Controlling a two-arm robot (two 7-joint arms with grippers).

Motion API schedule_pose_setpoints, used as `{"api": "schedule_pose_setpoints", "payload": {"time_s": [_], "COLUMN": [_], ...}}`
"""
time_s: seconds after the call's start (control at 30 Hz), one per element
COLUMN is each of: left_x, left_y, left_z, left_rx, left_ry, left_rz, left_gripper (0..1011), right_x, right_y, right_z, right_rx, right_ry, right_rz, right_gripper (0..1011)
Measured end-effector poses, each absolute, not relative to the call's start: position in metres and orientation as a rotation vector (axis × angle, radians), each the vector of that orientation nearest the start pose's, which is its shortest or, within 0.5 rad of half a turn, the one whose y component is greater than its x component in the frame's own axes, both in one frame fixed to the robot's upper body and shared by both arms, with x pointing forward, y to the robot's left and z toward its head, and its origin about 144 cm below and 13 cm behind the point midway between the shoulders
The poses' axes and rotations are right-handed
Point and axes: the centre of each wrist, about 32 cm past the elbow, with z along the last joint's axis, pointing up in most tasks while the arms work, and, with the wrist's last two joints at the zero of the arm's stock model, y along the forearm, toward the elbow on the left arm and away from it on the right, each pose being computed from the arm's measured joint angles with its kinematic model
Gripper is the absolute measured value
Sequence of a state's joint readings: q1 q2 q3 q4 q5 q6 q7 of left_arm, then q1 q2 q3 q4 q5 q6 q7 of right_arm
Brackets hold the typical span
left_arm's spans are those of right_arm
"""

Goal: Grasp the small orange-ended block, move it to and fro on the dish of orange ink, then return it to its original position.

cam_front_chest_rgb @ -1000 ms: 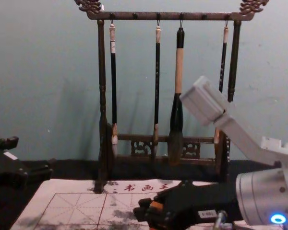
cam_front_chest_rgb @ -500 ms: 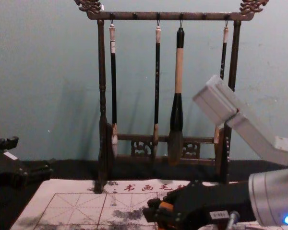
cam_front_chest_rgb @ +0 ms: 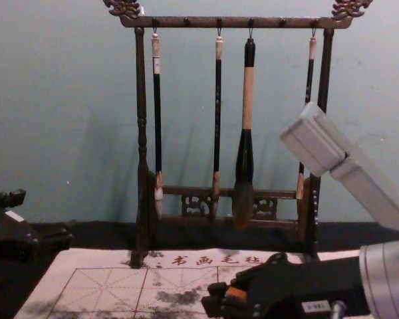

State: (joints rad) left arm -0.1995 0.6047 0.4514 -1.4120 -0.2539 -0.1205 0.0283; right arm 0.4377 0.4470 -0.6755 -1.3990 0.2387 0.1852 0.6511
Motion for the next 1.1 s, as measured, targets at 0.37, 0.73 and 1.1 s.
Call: {"api": "schedule_pose_setpoints", "payload": {"time_s": [0.37, 0.73, 1.1], "left_x": [0.489, 0.489, 0.489], "left_y": [0.31, 0.31, 0.31], "left_z": [1.14, 1.14, 1.14], "left_rx": [0.304, 0.304, 0.304], "left_ry": [-0.285, -0.285, -0.285], "left_rz": [1.248, 1.248, 1.248], "left_gripper": [1001, 1001, 1001], "right_x": [0.527, 0.529, 0.535], "right_y": [-0.192, -0.183, -0.175], "right_z": [1.177, 1.176, 1.175], "right_rx": [-0.436, -0.429, -0.429], "right_ry": [-0.063, -0.056, -0.05], "right_rz": [-0.408, -0.391, -0.398], "right_gripper": [111, 111, 111]}}
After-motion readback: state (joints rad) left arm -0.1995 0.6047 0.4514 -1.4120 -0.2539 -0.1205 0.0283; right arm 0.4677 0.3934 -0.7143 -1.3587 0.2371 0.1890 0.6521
